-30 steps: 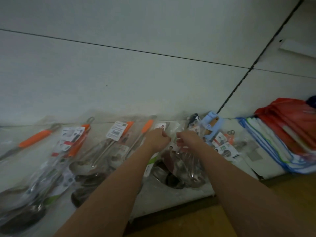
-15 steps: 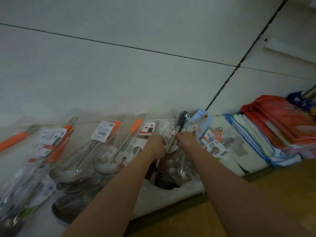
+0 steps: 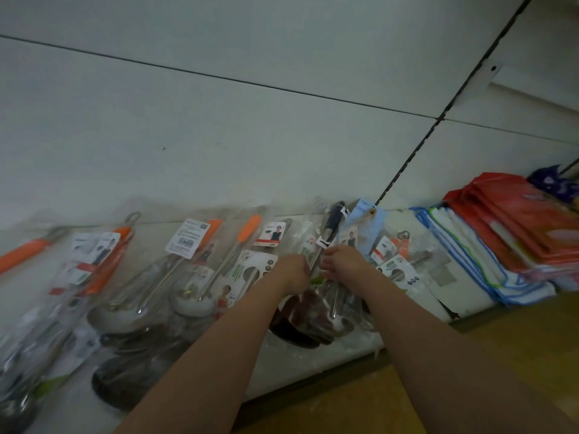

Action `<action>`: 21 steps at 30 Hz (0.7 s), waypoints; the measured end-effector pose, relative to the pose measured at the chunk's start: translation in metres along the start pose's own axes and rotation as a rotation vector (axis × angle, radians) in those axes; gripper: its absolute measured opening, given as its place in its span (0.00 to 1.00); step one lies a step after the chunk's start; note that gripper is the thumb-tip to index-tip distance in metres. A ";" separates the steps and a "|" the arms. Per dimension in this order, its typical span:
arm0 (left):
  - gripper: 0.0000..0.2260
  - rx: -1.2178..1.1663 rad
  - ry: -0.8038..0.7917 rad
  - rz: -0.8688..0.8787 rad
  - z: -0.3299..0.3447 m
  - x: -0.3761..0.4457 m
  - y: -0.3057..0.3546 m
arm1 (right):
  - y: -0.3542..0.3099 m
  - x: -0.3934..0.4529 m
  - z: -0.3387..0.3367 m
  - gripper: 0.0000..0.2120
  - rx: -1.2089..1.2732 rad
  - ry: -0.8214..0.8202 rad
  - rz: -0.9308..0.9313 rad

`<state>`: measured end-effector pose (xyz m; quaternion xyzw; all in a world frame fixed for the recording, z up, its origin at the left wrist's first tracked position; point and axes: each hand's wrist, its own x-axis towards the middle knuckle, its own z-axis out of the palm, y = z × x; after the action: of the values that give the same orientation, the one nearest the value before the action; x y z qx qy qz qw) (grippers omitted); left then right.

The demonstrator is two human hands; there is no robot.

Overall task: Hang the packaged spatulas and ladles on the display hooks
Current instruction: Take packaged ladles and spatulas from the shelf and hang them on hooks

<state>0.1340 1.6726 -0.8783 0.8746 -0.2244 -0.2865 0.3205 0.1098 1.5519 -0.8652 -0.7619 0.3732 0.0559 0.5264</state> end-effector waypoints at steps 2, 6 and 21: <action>0.15 -0.020 0.004 -0.007 0.002 0.001 0.001 | -0.001 -0.004 0.003 0.09 0.054 -0.086 0.032; 0.18 -0.111 0.008 -0.084 -0.001 0.006 -0.001 | -0.006 -0.007 0.014 0.14 0.076 -0.135 0.115; 0.10 -0.206 -0.066 -0.013 -0.021 -0.008 0.002 | -0.019 -0.018 0.020 0.05 0.365 -0.193 0.140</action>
<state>0.1409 1.6848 -0.8604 0.8284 -0.1985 -0.3389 0.3994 0.1149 1.5813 -0.8504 -0.6172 0.3769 0.0965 0.6839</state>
